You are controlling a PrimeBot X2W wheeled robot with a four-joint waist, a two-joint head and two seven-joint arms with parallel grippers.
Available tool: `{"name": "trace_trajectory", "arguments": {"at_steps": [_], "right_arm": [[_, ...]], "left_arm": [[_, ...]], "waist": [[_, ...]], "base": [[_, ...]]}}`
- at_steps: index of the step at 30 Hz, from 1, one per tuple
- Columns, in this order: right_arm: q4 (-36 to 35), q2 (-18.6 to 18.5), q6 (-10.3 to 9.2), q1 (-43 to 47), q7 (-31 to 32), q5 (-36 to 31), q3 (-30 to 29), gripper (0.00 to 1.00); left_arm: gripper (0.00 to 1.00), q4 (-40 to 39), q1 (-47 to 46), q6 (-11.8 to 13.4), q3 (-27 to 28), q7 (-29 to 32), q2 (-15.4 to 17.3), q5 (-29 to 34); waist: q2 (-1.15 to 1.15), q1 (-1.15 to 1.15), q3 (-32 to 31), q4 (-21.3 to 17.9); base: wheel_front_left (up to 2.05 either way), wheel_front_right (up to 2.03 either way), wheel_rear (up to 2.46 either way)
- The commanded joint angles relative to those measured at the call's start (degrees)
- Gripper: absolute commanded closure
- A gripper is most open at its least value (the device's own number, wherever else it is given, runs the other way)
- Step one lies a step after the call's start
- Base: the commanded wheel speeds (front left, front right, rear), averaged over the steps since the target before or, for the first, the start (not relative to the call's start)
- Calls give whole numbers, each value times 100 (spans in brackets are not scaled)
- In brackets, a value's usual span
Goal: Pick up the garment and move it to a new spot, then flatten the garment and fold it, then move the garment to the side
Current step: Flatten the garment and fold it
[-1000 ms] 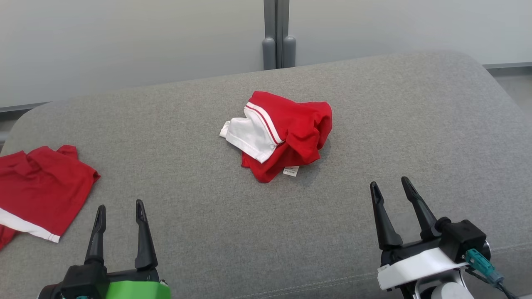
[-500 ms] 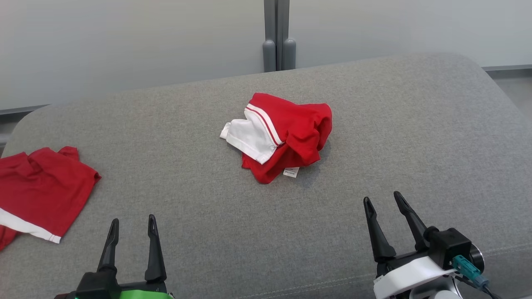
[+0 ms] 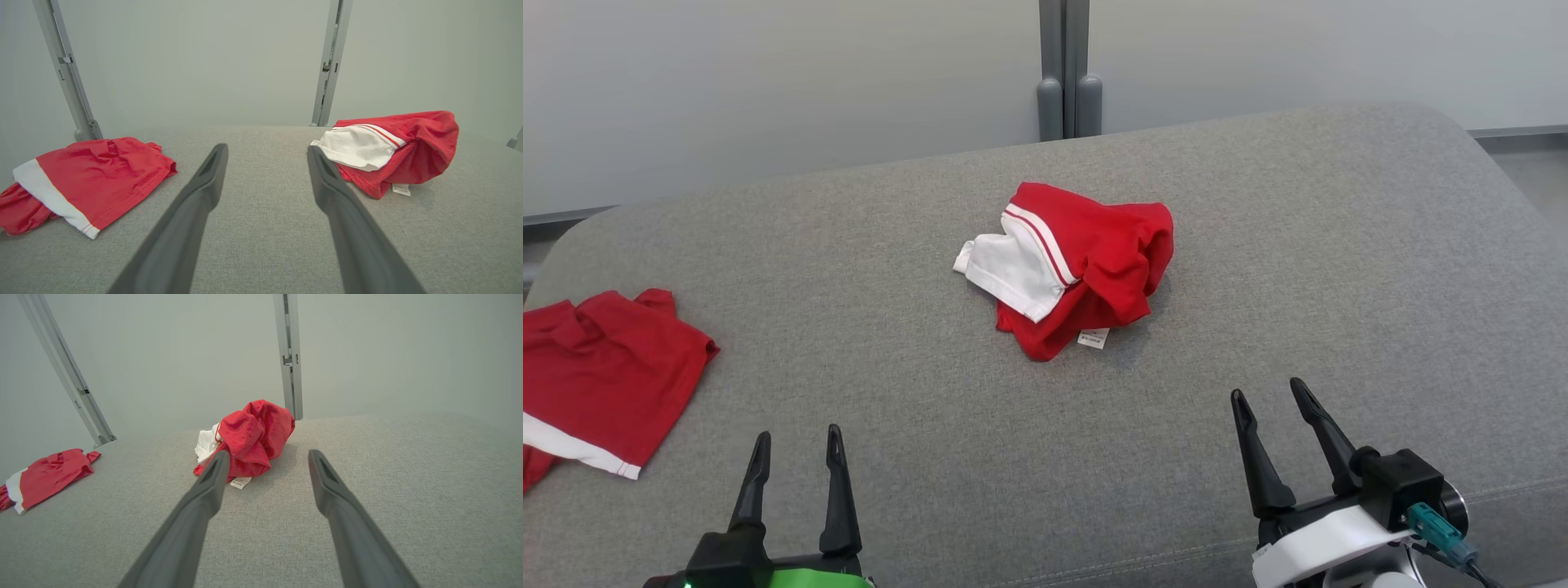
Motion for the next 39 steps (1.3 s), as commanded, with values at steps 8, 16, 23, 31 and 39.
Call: {"name": "trace_trajectory", "arguments": {"at_steps": [8,16,23,31,39], "right_arm": [[-35,-12,0,-110,-15,21,95,0],[-204,-12,0,-380,-15,29,114,0],[-348,-10,0,-659,-15,-28,63,0],[-409,-10,0,-867,-15,-123,86,0],[-498,-11,-1,-1043,-15,-27,149,0]], "left_arm": [[0,428,-452,-70,-140,0,3,-176],[0,1171,-1723,-596,-221,0,8,-373],[0,2182,-3119,-924,-390,1,9,-571],[0,3273,-4322,-1036,-734,0,11,-955],[0,4340,-5374,-1064,-984,0,71,-893]], "waist": [[0,0,111,-74],[0,0,764,-324],[0,0,1458,-538],[0,0,1899,-639],[0,0,2259,-753]], "base": [[0,0,0],[0,0,0],[0,0,0],[0,0,0],[0,0,0]]}}
